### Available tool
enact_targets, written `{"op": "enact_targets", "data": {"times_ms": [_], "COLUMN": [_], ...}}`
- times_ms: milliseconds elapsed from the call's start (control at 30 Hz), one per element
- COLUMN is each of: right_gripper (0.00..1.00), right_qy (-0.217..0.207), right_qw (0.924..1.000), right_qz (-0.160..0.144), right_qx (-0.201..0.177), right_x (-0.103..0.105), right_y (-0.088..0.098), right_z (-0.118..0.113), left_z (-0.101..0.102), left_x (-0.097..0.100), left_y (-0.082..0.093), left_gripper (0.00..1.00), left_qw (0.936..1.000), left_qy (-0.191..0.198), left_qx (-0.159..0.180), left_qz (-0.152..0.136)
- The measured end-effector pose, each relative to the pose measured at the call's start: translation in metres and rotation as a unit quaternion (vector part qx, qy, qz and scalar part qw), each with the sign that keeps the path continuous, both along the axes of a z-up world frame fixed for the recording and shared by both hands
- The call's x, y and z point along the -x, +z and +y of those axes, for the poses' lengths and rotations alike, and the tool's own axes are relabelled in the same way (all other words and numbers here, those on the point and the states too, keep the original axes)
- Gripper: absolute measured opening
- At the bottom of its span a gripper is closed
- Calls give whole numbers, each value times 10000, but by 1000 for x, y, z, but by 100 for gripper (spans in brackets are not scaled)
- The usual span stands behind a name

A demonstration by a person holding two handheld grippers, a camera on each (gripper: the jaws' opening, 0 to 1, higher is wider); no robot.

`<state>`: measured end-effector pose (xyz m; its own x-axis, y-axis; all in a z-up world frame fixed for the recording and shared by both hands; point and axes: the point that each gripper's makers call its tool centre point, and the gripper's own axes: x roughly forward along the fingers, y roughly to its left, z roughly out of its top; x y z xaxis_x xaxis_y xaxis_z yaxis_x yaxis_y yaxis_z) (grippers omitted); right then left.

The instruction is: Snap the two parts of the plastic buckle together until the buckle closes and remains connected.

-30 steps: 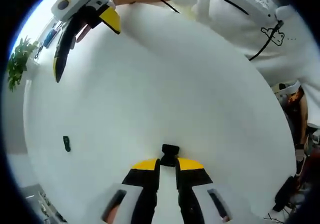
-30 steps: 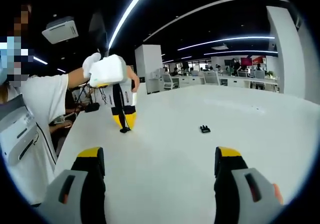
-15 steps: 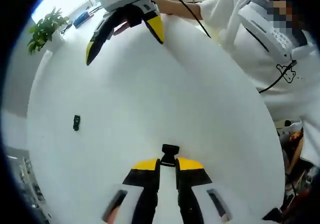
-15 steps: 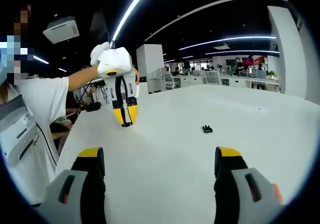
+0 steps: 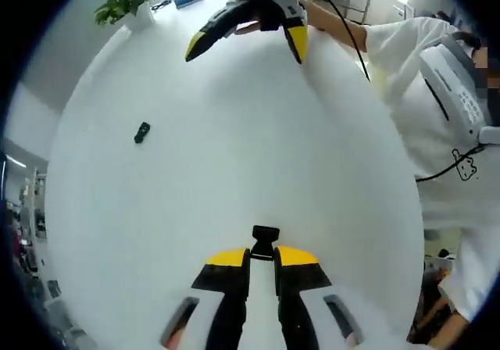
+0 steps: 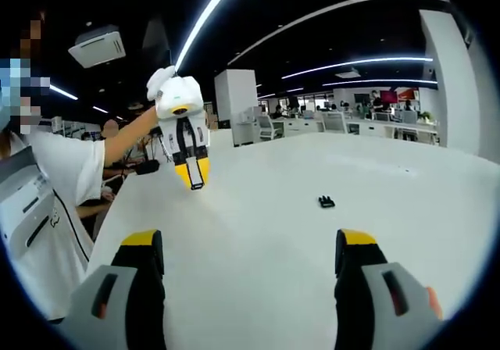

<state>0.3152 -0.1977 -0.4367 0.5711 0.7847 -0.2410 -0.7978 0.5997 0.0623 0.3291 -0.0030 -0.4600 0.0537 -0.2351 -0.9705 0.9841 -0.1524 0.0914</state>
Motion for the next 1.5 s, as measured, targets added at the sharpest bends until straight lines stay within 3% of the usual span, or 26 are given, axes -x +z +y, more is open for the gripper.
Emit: {"op": "enact_targets", "data": {"times_ms": [33,100,200,333,433,533,600,800,867,967,1100,1500], "right_gripper": [90,90,90,90,90,90,90,89,89,88,87,85], "right_qy": [8,35,100,142,139,53,29,-156,-178,-210,-303,-308], "right_qw": [10000,10000,9999,9999,9999,10000,10000,9998,9998,9996,9991,9982], "right_qz": [3,14,33,67,71,-22,-38,-84,-113,-137,-145,116], "right_qx": [5,14,20,53,35,6,-20,77,61,94,260,504], "right_x": [0,1,2,2,2,-4,-11,-31,-37,-47,-59,-87], "right_y": [0,-1,-2,-4,-3,3,6,0,2,5,5,-2], "right_z": [0,2,5,7,6,3,2,-4,-7,-11,-14,-3], "left_z": [-4,-4,0,3,-3,-2,6,2,4,0,2,4], "left_x": [4,7,12,10,16,15,15,24,26,37,37,46], "left_y": [1,1,-2,-12,-14,-15,-19,-18,-16,-13,-16,-20], "left_gripper": [11,11,11,11,11,11,11,11,11,11,11,11], "left_qw": [9993,9978,9962,9951,9932,9927,9938,9939,9947,9950,9959,9958], "left_qy": [206,417,586,818,841,979,1049,970,951,843,776,741], "left_qx": [261,444,521,485,690,615,282,428,370,481,463,529], "left_qz": [150,257,372,271,417,334,257,304,152,218,40,113]}}
